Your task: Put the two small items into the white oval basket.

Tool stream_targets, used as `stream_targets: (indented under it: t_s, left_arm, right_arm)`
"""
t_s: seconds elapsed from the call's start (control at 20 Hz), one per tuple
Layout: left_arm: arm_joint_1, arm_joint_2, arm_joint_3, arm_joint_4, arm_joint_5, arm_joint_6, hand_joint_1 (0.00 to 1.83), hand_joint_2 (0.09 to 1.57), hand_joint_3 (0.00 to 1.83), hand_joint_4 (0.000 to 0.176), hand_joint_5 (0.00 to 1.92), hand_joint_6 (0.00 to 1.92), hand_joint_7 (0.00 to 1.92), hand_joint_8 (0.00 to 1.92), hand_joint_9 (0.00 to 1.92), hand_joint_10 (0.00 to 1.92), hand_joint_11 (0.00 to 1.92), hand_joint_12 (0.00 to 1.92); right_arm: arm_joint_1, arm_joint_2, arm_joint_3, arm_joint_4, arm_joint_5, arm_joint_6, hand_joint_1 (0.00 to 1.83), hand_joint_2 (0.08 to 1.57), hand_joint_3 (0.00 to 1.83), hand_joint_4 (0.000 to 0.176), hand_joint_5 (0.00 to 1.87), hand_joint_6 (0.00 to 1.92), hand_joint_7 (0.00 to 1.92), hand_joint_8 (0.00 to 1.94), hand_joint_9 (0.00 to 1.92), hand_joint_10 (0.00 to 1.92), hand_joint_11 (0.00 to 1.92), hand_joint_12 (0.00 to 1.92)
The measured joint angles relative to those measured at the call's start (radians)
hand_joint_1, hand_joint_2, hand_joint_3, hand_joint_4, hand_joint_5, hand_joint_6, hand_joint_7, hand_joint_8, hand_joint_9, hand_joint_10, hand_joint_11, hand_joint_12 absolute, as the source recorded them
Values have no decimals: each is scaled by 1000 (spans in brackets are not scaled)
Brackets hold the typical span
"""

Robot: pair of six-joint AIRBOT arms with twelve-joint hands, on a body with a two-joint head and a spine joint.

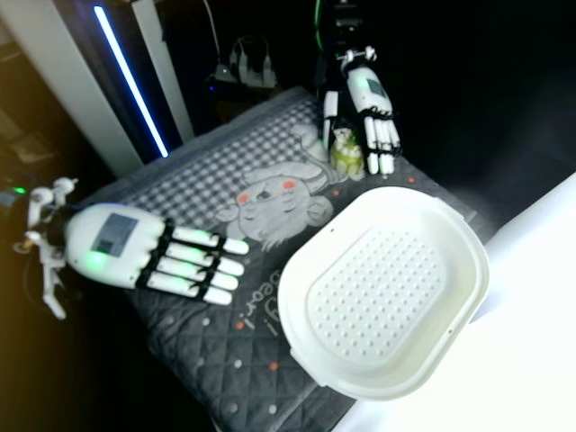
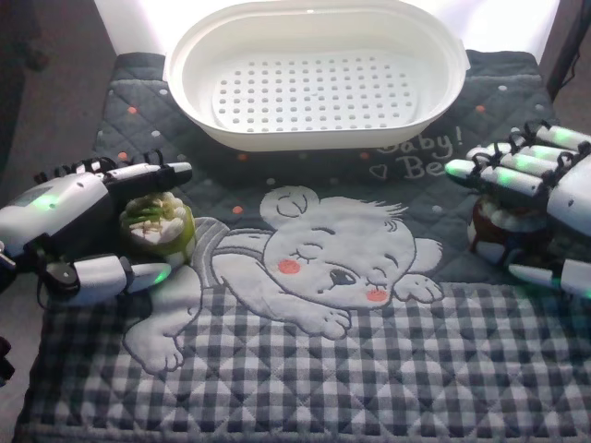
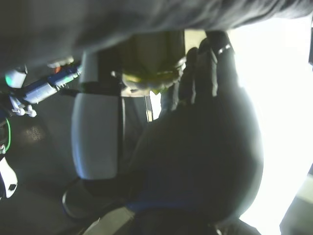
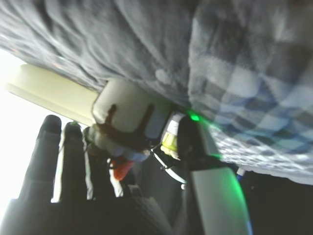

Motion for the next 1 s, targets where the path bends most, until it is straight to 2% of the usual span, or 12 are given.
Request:
stream_targets:
  t_s: [0.05,0.1,0.15,0.2,0.25,0.3,0.35,0.55,0.8,0.9,0.95,1.0]
  left_arm:
    - [-3,0,1,-1,0,0,1523,1236,0,0,763,60,583,227,525,1574,316,1875]
    - [-5,0,3,0,2,-1,1363,1293,2,0,595,1242,511,531,556,1604,373,1904]
    - [-7,-1,3,-1,3,-7,1299,1313,5,0,628,1471,507,1461,558,1619,424,1910]
    - [-12,-1,3,4,3,-6,1284,1325,2,0,626,1537,493,1662,549,1633,421,1910]
    - [-13,-1,3,6,3,-4,1303,1332,0,0,533,1593,321,1217,535,1655,445,1919]
    - [-12,-1,3,8,3,-4,1285,1334,1,0,607,1525,435,1672,537,1656,505,1921]
    - [-18,2,-3,11,2,1,1274,1344,2,0,599,1543,455,1775,523,1677,548,1921]
    - [-56,40,-18,62,-53,0,1084,1363,0,0,543,1530,545,1761,426,1813,554,1921]
    - [-107,56,-31,107,-117,1,1111,1319,0,0,556,1536,666,1567,538,1796,598,1921]
    - [-161,52,-6,134,-110,0,1099,1325,1,0,555,1535,648,1588,564,1726,666,1921]
    - [-205,40,24,120,-102,0,1040,1304,0,0,622,1499,373,1298,453,1663,564,1921]
    - [-234,31,45,116,-89,1,1077,1328,1,0,601,1492,537,1597,426,1672,518,1921]
  right_arm:
    - [0,0,2,5,0,0,1145,1332,0,0,449,1320,716,1494,719,1531,731,1915]
    - [0,-2,3,7,-2,1,1144,1319,0,0,502,1488,751,1526,826,1660,905,1920]
    - [0,-10,4,5,-5,1,1154,1293,0,0,578,1460,778,1499,842,1712,934,1921]
    - [0,-11,4,5,-7,0,1169,1274,0,0,625,1394,799,1493,879,1759,991,1921]
    - [0,-11,4,7,-7,0,1154,1273,0,0,651,1401,769,1506,753,1804,797,1921]
    - [0,-11,3,8,-6,1,1160,1264,0,0,656,1396,790,1476,802,1751,841,1921]
    - [0,-9,-6,11,4,1,1162,1266,0,0,653,1385,784,1504,826,1751,881,1921]
    - [-1,32,-45,-1,39,-2,1136,1284,0,0,617,1491,749,1481,779,1729,892,1921]
    - [69,63,-50,-5,97,-2,1320,1246,0,0,631,1398,762,1376,744,1587,674,1920]
    - [132,56,-39,-46,100,-1,1189,1248,0,0,660,1367,831,1438,941,1700,983,1921]
    - [177,30,-9,-54,96,0,1202,1256,1,0,683,1272,796,1586,1059,1877,1171,1921]
    - [203,14,10,-45,79,-1,1187,1278,11,0,663,1285,736,1702,988,1912,1115,1921]
